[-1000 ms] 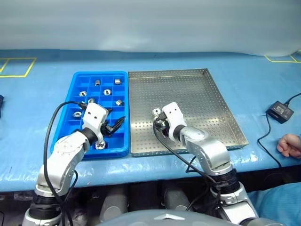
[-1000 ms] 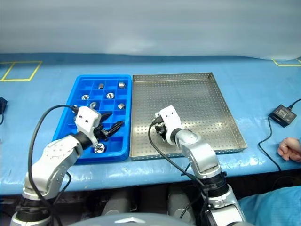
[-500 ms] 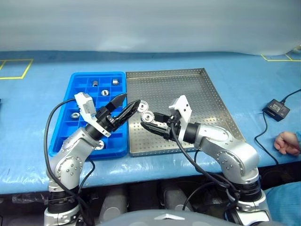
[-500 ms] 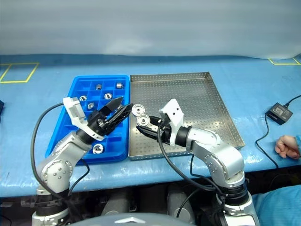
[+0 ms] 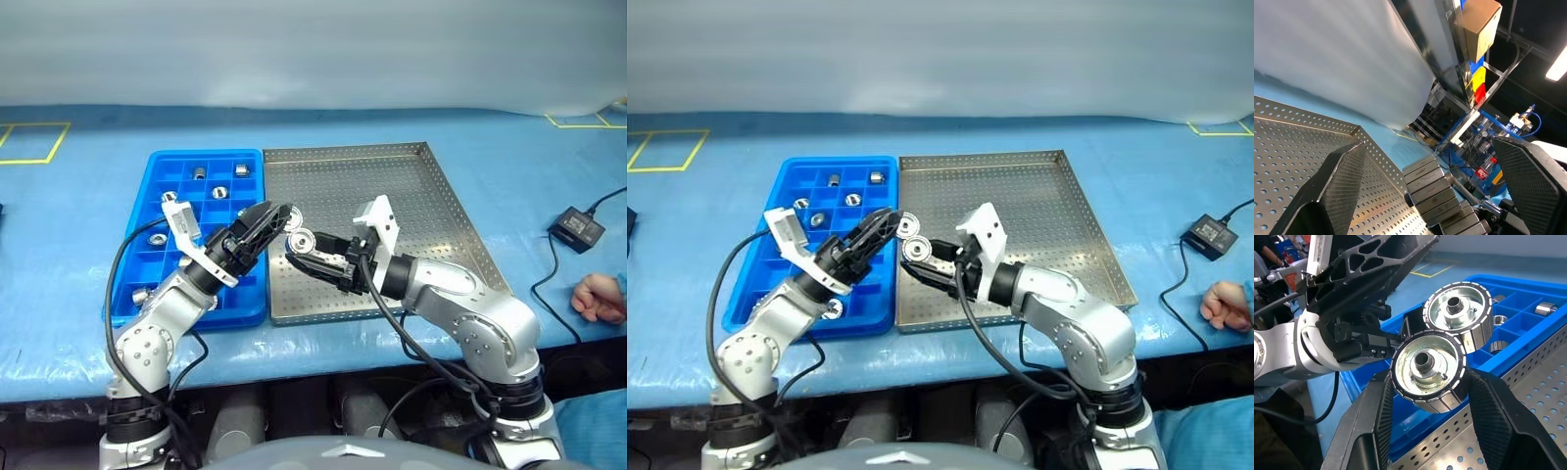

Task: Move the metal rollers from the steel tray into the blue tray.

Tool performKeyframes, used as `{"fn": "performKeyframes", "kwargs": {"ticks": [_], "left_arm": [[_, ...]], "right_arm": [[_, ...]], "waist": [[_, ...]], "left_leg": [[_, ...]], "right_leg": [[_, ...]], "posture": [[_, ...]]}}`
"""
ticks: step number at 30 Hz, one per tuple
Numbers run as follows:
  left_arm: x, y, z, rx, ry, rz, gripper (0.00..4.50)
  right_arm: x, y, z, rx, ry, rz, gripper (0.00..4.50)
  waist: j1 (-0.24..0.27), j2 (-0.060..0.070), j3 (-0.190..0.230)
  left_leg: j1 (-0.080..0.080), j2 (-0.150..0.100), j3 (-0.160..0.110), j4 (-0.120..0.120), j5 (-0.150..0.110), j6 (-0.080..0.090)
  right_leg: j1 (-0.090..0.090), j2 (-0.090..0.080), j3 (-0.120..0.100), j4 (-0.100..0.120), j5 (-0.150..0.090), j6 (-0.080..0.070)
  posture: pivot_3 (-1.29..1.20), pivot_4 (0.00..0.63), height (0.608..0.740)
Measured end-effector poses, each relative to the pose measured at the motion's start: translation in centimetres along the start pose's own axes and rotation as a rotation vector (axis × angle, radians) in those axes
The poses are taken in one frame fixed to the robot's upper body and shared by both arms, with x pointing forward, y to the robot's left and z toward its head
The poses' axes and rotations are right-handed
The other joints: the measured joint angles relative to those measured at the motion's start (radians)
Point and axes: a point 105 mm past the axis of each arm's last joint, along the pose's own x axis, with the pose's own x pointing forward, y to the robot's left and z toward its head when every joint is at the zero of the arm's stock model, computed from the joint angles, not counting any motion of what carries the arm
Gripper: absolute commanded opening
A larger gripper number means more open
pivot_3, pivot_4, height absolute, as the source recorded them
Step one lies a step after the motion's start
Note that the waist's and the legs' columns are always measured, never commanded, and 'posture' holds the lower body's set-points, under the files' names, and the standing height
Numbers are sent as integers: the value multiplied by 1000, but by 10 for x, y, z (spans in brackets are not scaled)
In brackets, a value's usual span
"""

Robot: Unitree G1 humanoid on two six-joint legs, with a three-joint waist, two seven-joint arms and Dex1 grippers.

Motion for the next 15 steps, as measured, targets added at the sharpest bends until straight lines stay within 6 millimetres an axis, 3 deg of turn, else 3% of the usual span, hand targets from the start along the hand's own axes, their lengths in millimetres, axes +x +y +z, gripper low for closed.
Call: {"fn": "performKeyframes", "kwargs": {"ticks": [6,10,15], "left_arm": [[0,3,-7,-20,30,21,4484],[2,5,-13,-36,51,30,3644],[4,2,-14,-45,55,13,1944]], "right_arm": [[0,1,1,3,-4,-1,2111],[0,1,1,5,-6,-1,2111],[0,-2,1,4,-2,-23,2111]], "waist": [[0,0,0],[0,0,0],[0,0,0]], "left_leg": [[0,0,0,0,0,0],[0,0,0,0,0,0],[0,0,0,0,0,0]], "right_leg": [[0,0,0,0,0,0],[0,0,0,0,0,0],[0,0,0,0,0,-1]], "posture": [[-14,150,740],[-16,150,740],[-19,150,740]]}}
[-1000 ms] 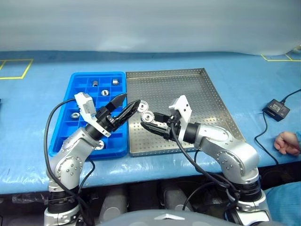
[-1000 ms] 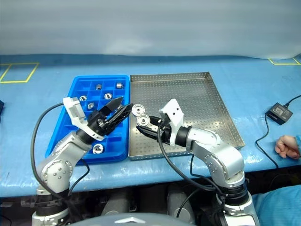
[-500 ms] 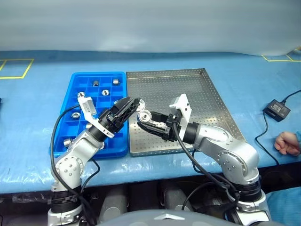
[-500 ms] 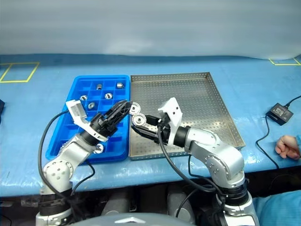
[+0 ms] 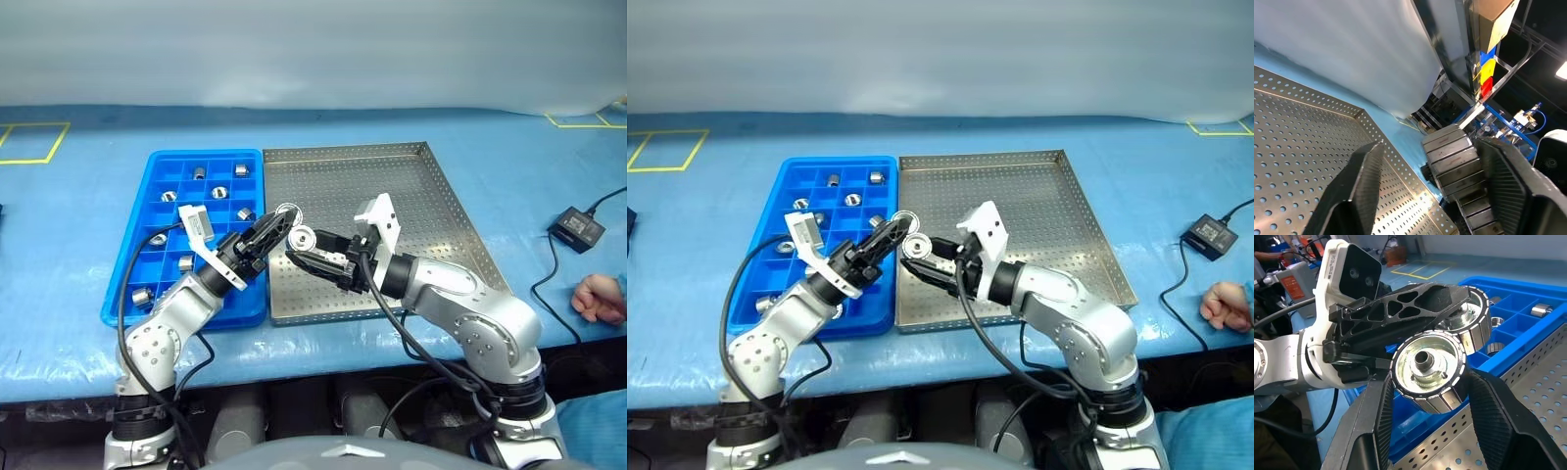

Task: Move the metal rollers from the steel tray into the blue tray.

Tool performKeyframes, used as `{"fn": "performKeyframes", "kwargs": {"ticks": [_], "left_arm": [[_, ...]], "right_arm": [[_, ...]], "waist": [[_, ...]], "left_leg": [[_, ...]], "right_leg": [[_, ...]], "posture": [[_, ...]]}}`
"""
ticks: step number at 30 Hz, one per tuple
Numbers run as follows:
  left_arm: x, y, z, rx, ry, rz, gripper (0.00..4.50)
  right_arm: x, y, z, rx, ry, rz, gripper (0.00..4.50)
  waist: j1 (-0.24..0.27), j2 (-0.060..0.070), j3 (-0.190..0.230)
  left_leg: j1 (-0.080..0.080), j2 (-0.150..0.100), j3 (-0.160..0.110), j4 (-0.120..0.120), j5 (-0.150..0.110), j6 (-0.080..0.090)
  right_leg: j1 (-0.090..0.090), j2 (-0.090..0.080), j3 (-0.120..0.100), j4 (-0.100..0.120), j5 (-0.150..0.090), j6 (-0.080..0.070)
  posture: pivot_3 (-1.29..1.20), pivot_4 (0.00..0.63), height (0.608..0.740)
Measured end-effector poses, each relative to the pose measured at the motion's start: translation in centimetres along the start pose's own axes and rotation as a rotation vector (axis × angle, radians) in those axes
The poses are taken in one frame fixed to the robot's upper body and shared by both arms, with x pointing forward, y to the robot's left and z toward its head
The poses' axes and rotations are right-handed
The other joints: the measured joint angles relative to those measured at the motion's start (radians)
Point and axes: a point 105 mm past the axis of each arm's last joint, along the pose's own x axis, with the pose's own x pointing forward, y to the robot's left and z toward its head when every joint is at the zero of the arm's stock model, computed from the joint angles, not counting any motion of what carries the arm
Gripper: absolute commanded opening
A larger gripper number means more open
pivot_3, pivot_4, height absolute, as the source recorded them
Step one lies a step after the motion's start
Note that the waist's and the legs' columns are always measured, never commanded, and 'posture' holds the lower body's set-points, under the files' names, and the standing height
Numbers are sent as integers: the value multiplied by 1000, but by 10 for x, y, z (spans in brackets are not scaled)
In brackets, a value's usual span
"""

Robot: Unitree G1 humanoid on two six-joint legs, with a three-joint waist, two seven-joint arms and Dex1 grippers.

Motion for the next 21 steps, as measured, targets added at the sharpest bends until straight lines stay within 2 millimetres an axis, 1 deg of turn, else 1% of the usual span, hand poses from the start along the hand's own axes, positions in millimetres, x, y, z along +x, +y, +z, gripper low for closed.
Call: {"fn": "performKeyframes", "kwargs": {"ticks": [1,2,3,10,13,16,18,21], "left_arm": [[0,0,0,-1,1,-3,1584],[1,-2,0,-5,-1,-15,1375],[1,-3,0,-6,-1,-17,1318],[2,-1,0,-12,0,1,1318],[2,2,0,-9,1,27,1318],[2,10,-2,-5,15,84,1318],[3,13,-4,-4,21,109,1318],[4,14,-4,-3,25,120,1318]], "right_arm": [[0,0,0,0,1,-2,2111],[1,0,-1,0,5,0,2111],[1,0,-1,0,6,-2,2111],[1,-1,-2,-9,11,-17,2111],[3,-6,-3,-82,34,-59,2111],[6,-22,-5,-363,157,-182,2111],[8,-27,-8,-539,212,-229,2111],[8,-34,-8,-733,248,-280,2111]], "waist": [[0,0,0],[0,0,0],[0,0,0],[0,0,0],[0,0,0],[0,0,0],[1,0,0],[6,0,0]], "left_leg": [[0,0,0,0,0,0],[0,0,0,0,0,0],[0,0,0,0,0,0],[0,0,0,0,0,0],[0,0,0,0,0,0],[0,-1,1,0,1,0],[0,-1,1,-1,1,-1],[-1,-2,1,-1,1,-1]], "right_leg": [[0,0,0,0,0,0],[0,0,0,0,0,0],[0,0,0,0,0,0],[0,0,0,0,0,0],[0,0,0,0,0,0],[-1,-1,1,0,0,1],[-2,-1,1,0,0,0],[-2,0,1,-1,0,-2]], "posture": [[-20,150,740],[-20,150,740],[-20,150,740],[-20,150,740],[-19,150,740],[-20,150,740],[-18,150,740],[-16,150,740]]}}
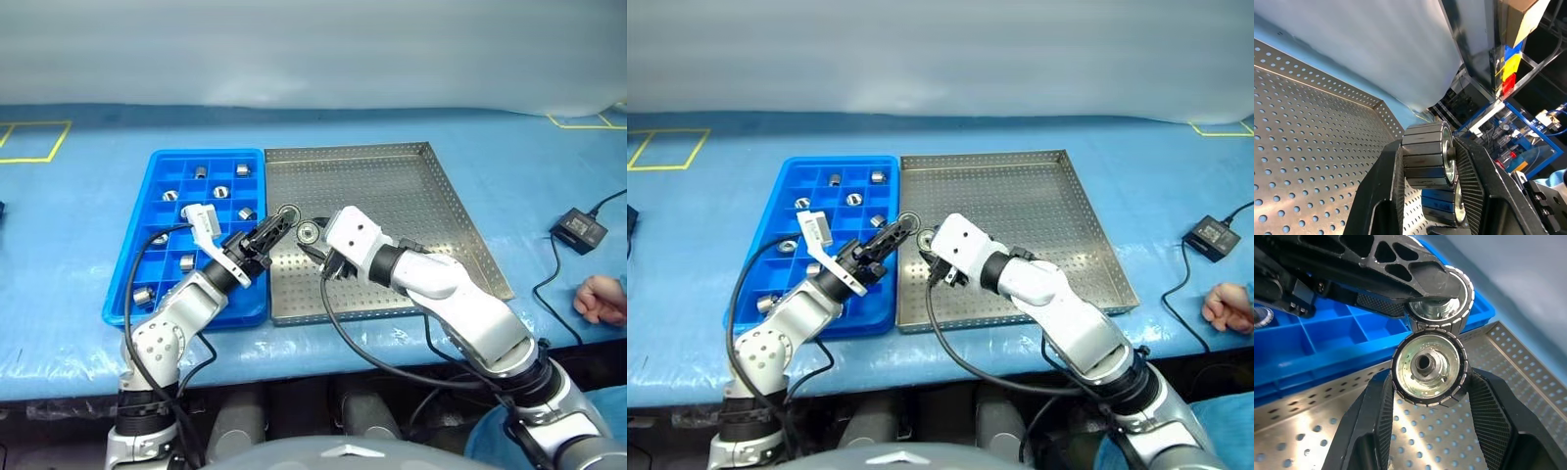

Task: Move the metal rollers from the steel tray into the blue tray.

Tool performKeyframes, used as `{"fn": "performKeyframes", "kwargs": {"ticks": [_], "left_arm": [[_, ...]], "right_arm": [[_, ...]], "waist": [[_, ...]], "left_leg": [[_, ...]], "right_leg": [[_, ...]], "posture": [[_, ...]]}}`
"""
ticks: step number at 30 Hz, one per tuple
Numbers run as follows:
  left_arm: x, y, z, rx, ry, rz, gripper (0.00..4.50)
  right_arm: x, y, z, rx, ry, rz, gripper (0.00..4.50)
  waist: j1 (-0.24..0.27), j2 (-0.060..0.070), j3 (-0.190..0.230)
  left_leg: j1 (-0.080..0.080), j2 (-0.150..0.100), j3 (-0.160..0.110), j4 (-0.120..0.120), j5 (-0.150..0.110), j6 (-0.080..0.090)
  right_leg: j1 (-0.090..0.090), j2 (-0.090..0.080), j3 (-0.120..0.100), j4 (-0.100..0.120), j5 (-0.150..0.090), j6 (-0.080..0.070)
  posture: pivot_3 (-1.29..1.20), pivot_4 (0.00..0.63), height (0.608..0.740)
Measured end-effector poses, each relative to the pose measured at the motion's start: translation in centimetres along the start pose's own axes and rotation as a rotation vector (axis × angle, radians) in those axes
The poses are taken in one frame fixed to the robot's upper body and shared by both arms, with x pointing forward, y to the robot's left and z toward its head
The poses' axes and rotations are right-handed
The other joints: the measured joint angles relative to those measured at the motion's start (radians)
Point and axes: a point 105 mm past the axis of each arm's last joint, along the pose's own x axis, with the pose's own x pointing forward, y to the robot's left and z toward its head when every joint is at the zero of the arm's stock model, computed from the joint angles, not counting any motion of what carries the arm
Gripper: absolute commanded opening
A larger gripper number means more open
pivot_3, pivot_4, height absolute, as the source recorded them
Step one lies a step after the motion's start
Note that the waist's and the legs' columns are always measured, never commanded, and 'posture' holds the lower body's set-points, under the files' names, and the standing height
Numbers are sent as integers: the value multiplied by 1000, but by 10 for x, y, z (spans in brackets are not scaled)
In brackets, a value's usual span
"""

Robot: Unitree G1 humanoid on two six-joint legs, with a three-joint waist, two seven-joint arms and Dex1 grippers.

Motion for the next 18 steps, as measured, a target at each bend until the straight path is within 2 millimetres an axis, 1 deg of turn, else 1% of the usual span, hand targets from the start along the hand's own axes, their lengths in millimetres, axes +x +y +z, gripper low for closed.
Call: {"fn": "performKeyframes", "kwargs": {"ticks": [1,2,4,5,6,7,10,12,13,14,15,16,17,18], "left_arm": [[1,0,-1,-1,4,0,1318],[1,-2,-1,1,6,-3,1318],[-9,9,1,9,0,61,1318],[-15,16,2,7,-6,102,1318],[-19,22,4,5,-15,134,1318],[-21,24,6,6,-24,149,1318],[-19,22,7,-13,-31,145,1318],[-20,23,7,-2,-27,165,1318],[-22,24,8,30,-20,180,1318],[-26,26,11,103,-9,213,1318],[-29,28,15,163,-4,237,1318],[-32,30,21,225,-13,262,1318],[-34,30,28,285,-35,286,1318],[-35,30,33,316,-49,301,1318]], "right_arm": [[0,-2,-2,-33,9,-16,2111],[0,-9,-7,-95,37,-68,2111],[-10,-54,-33,-223,176,-284,2111],[-17,-71,-44,-278,244,-364,2111],[-23,-84,-51,-319,291,-426,2111],[-24,-89,-53,-356,312,-467,2111],[-18,-87,-53,-378,307,-504,2111],[-12,-83,-50,-308,276,-509,2111],[-10,-80,-48,-224,250,-507,2111],[-6,-74,-45,-63,204,-479,2111],[-2,-65,-40,52,161,-443,2111],[2,-54,-35,167,116,-377,2111],[5,-40,-24,261,59,-278,2111],[6,-30,-16,293,20,-208,2111]], "waist": [[2,0,0],[4,0,0],[7,0,0],[7,-1,0],[9,-1,1],[8,-1,1],[8,-1,1],[8,-1,1],[7,-2,1],[5,-2,1],[4,-2,1],[4,-2,1],[7,-2,1],[8,-1,1]], "left_leg": [[0,0,0,0,0,0],[0,0,0,0,0,0],[0,0,1,1,0,0],[0,0,2,1,0,0],[0,0,2,1,0,0],[1,0,2,1,0,0],[1,0,2,0,1,-1],[1,0,1,-1,1,-1],[0,0,1,-1,1,-1],[1,0,0,-1,0,-1],[1,0,0,-1,0,-2],[1,1,0,-2,0,-2],[0,3,-1,-2,0,-2],[1,4,-1,-2,0,-1]], "right_leg": [[0,0,0,0,0,0],[0,0,0,0,0,0],[0,-2,1,0,0,0],[0,-2,1,0,0,0],[0,-1,0,0,0,0],[0,0,0,0,0,0],[-1,2,0,0,0,-1],[-1,3,0,0,1,-1],[0,4,0,0,1,-2],[0,5,1,0,1,-2],[0,5,1,0,1,-2],[0,5,0,0,1,-2],[0,4,0,0,1,-2],[0,3,0,0,1,-2]], "posture": [[-14,150,740],[-14,150,740],[-11,150,740],[-9,150,740],[-8,150,740],[-6,150,740],[-1,150,740],[4,150,740],[4,150,740],[4,150,740],[15,150,740],[19,150,740],[22,150,740],[27,150,740]]}}
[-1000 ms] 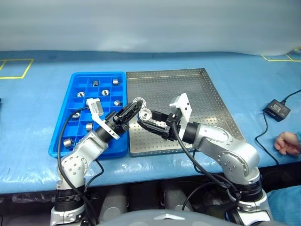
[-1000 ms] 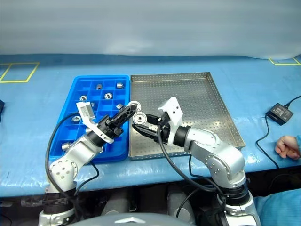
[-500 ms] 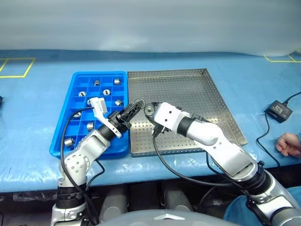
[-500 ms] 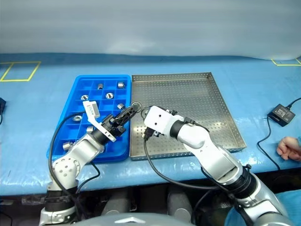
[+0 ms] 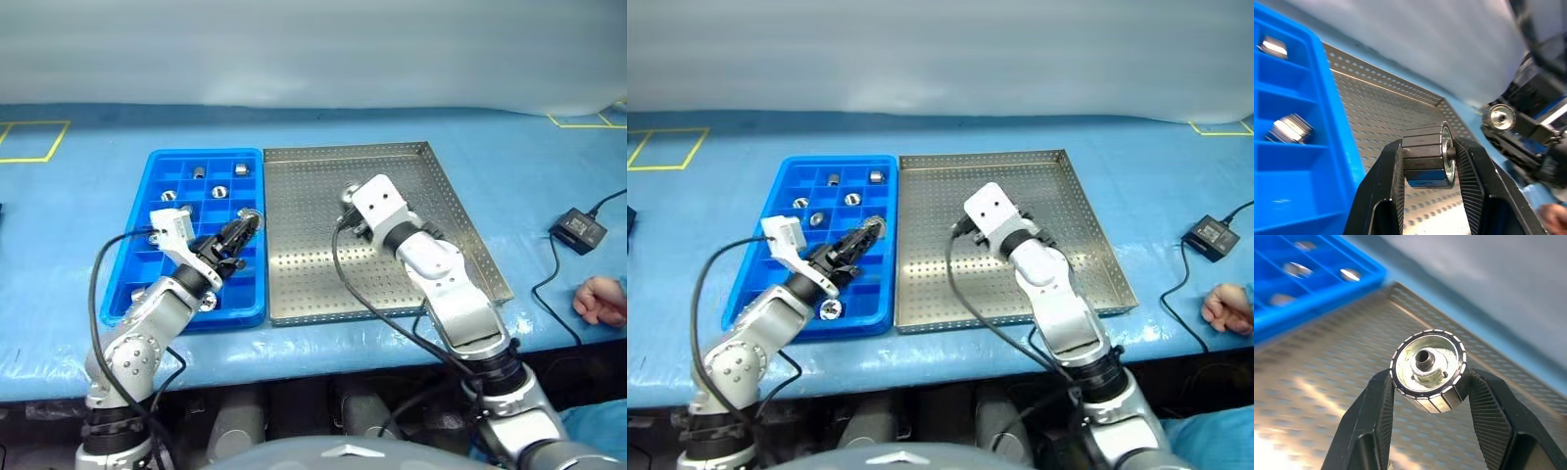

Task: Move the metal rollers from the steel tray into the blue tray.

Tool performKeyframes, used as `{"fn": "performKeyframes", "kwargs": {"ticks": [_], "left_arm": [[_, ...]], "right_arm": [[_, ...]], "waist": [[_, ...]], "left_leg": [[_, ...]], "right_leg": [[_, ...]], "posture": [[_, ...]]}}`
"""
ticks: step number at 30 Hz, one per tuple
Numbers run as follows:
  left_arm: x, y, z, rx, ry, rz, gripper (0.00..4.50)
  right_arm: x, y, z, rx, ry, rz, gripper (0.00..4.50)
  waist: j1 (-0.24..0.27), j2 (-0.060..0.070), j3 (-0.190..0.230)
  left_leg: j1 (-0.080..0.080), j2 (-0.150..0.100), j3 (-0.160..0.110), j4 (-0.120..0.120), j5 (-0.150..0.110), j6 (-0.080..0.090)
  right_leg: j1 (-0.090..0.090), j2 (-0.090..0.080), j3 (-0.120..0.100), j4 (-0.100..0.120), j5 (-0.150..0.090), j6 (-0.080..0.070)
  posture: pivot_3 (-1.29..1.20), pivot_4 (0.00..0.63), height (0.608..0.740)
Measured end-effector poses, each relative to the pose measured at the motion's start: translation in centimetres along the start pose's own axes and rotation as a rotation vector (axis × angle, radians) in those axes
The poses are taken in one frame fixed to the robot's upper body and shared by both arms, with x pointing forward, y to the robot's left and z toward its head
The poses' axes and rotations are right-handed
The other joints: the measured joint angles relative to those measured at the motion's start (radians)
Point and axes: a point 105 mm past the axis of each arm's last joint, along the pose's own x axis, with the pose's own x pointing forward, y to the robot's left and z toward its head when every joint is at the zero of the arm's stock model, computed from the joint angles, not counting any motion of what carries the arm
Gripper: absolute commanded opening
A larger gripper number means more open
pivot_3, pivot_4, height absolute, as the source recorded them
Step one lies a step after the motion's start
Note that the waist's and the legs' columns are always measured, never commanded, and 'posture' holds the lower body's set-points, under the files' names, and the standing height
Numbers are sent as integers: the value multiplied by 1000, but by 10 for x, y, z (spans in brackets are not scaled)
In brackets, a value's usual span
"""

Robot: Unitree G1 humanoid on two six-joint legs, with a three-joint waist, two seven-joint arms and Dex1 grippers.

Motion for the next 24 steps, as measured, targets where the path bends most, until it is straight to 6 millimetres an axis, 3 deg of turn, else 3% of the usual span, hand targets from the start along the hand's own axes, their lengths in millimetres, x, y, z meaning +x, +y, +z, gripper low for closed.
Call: {"fn": "performKeyframes", "kwargs": {"ticks": [3,6,16,24], "left_arm": [[-4,12,7,106,-4,71,1318],[-3,16,6,160,14,94,1318],[18,13,-26,227,126,75,1318],[11,36,-13,277,85,198,1318]], "right_arm": [[-11,27,18,49,-79,188,2111],[-16,37,26,65,-108,259,2111],[-22,40,25,64,-96,294,2111],[-23,41,24,72,-89,289,2111]], "waist": [[10,0,0],[12,0,0],[5,0,0],[0,0,0]], "left_leg": [[0,-2,0,1,-1,1],[0,-2,1,3,0,1],[0,-2,1,0,0,0],[0,-1,1,0,0,0]], "right_leg": [[1,-3,0,-1,0,0],[1,-4,-2,-1,0,1],[-1,-3,-3,0,0,-1],[-1,-4,-3,0,0,-1]], "posture": [[30,150,740],[26,150,740],[-9,150,740],[5,150,740]]}}
